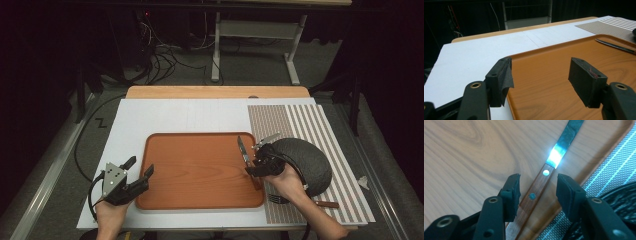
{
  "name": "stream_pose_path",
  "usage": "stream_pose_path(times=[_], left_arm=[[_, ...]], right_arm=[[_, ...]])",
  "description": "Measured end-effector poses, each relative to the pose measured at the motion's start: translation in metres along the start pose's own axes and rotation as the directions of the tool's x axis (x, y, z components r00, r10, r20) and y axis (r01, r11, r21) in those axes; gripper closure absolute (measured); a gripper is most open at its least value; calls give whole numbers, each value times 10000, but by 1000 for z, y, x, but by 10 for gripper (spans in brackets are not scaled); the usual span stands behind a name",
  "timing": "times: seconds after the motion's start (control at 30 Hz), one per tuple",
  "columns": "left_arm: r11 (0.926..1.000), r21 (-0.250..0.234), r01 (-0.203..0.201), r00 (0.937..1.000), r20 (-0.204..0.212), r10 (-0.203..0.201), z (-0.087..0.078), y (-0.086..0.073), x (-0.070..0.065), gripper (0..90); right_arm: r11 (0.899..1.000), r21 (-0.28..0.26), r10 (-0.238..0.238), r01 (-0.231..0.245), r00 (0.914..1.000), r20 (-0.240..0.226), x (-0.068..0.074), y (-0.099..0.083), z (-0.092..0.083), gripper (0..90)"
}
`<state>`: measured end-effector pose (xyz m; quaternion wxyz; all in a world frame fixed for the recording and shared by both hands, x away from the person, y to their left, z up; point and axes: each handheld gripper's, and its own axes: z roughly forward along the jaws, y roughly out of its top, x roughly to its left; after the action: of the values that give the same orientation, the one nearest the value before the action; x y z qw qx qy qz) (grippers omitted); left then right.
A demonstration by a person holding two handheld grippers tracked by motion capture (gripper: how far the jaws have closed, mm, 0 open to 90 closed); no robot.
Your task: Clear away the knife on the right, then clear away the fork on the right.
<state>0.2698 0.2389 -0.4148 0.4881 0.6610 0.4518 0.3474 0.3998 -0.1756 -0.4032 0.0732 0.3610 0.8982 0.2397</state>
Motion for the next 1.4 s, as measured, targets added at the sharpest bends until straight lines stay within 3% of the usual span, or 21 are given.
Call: stream_pose_path(times=[0.43, 0.6, 0.73, 1.07, 1.4], left_arm=[[10000, -25, -3, 10000, 99, 3, 1, 0, -1, 356], [10000, -54, 18, 10000, 76, -18, 0, 0, 0, 355], [10000, -37, 15, 10000, 45, -14, 0, 0, 0, 355], [10000, -23, -42, 10000, 55, 42, 0, 1, -2, 354], [10000, -42, -29, 10000, 24, 29, 0, 1, -2, 355]], right_arm=[[9962, -875, -40, 41, 10000, 23, -2, -7, -17, 516], [9925, -1224, -24, 27, 10000, 27, -3, -12, -21, 481], [9884, -1520, 49, 12, 9992, 399, -1, -17, -25, 441], [9774, -2091, 379, -300, 9987, 339, -11, -36, -37, 439], [9650, -2606, -117, 287, 9977, 666, -12, -55, -51, 382]])
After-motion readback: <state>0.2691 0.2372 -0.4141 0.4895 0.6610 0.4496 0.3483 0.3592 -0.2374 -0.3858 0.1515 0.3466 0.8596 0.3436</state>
